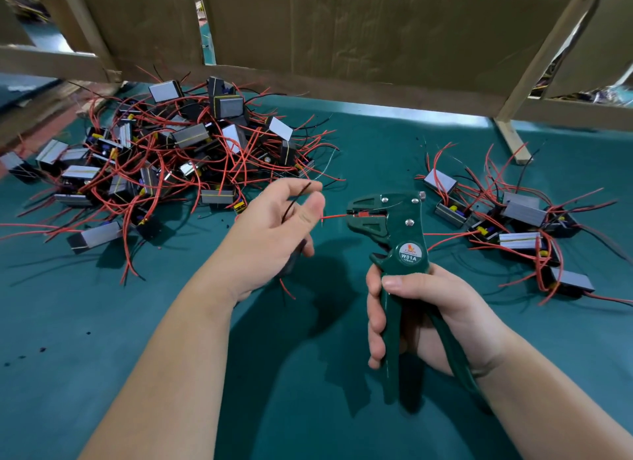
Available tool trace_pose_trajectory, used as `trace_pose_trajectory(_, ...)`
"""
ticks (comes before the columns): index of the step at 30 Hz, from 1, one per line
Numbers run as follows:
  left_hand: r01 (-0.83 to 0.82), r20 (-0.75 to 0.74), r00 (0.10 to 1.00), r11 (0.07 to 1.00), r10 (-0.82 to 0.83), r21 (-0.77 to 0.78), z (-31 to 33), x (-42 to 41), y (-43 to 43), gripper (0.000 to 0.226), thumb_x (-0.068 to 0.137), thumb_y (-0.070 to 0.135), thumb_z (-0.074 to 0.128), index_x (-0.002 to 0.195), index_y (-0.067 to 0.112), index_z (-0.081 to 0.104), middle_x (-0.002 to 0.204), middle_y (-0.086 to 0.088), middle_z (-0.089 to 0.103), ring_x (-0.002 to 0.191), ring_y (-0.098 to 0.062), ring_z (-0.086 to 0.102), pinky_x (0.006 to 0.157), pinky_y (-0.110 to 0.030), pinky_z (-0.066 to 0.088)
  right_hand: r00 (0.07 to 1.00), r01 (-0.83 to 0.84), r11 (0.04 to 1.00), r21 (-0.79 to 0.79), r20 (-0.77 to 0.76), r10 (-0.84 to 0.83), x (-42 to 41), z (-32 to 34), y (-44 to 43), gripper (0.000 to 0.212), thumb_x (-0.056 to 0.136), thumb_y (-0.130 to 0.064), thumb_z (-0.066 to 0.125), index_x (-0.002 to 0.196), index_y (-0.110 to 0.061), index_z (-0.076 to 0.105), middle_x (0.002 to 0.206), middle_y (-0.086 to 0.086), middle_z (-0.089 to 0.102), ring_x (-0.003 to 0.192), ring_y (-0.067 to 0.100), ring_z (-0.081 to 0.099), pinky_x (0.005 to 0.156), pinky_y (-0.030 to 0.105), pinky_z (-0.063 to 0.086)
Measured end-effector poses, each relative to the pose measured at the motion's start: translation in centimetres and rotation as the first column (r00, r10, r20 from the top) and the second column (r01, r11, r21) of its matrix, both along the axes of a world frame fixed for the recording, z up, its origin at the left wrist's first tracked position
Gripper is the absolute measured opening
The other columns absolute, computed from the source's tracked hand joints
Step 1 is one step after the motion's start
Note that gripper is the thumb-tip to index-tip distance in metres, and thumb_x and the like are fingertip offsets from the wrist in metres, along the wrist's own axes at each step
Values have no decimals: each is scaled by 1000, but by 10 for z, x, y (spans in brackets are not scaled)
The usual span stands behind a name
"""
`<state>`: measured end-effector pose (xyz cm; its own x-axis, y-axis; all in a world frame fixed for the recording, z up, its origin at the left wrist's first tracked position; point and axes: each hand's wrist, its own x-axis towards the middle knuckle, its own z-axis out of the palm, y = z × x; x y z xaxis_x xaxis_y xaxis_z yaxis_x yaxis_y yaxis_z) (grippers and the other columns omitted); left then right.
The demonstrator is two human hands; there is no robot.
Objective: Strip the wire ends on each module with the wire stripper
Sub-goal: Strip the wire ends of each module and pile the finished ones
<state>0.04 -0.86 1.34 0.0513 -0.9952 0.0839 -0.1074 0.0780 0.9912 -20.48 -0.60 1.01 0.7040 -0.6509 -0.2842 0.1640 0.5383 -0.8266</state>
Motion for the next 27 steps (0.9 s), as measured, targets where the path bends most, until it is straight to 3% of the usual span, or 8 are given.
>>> trace_pose_trajectory(5, -101, -35, 994, 994, 99, -38, 3, -7, 0, 28, 103, 22, 35, 86, 15, 56, 63, 4, 63, 46, -13, 54, 54, -29, 40, 991, 117, 993, 1, -64, -116, 3, 2, 7, 31, 70, -37, 73, 70, -10, 57, 57, 16, 50, 41, 27, 50, 48, 37, 47)
trace_pose_trajectory(8, -174, -5, 985, 983, 174, -51, -1, -10, -3, 29, 104, 25, 35, 103, 23, 64, 78, 11, 57, 42, -11, 54, 47, -21, 37, 981, 180, 982, 57, -89, -174, 6, 2, 4, 36, 69, -41, 74, 66, -12, 53, 53, 10, 43, 35, 22, 40, 43, 28, 40)
trace_pose_trajectory(10, -168, -13, 986, 986, 168, -13, -3, -14, -4, 29, 103, 31, 36, 113, 26, 63, 68, 18, 56, 43, -11, 52, 46, -22, 32, 981, 194, 976, 96, -35, -191, 7, 3, 0, 36, 68, -46, 66, 69, -11, 56, 56, 10, 47, 40, 24, 46, 44, 30, 44)
trace_pose_trajectory(13, -166, -138, 977, 986, 164, -3, -4, -10, -4, 27, 103, 27, 38, 108, 30, 64, 54, 17, 55, 46, -8, 48, 51, -21, 36, 948, 278, 948, 156, 114, -297, 5, 3, -8, 33, 66, -36, 63, 81, -7, 61, 68, 14, 56, 57, 31, 58, 56, 42, 54)
trace_pose_trajectory(16, -119, -228, 968, 992, 107, -41, -1, -6, -4, 25, 100, 16, 44, 96, 22, 68, 71, 17, 65, 45, -7, 49, 51, -15, 41, 917, 349, 916, 197, 129, -377, -2, 2, -13, 34, 70, -29, 54, 89, -2, 62, 72, 17, 58, 61, 35, 60, 59, 46, 56)
trace_pose_trajectory(18, -100, -258, 963, 994, 83, -52, 0, -6, -5, 16, 90, 19, 58, 81, 18, 70, 75, 8, 71, 45, -6, 53, 50, -15, 45, 932, 330, 922, 203, 89, -353, -7, 1, -16, 39, 70, -27, 52, 94, 1, 63, 72, 18, 59, 60, 36, 60, 58, 47, 56)
trace_pose_trajectory(21, -46, -286, 958, 999, 36, -27, -1, -8, -3, 17, 70, 32, 68, 63, 17, 71, 57, -1, 62, 44, -8, 56, 48, -18, 47, 970, 217, 953, 210, 59, -234, -7, 1, -14, 46, 62, -27, 59, 96, 3, 66, 74, 20, 58, 61, 37, 60, 59, 48, 55)
trace_pose_trajectory(27, 88, -139, 987, 996, -86, 9, -1, -10, 1, 48, 83, 49, 50, 94, 4, 65, 45, 7, 52, 41, -13, 54, 52, -13, 44, 986, -56, 986, 156, 165, 30, 0, -4, -5, 55, 59, -30, 78, 104, 1, 68, 80, 22, 60, 68, 39, 61, 67, 51, 53)
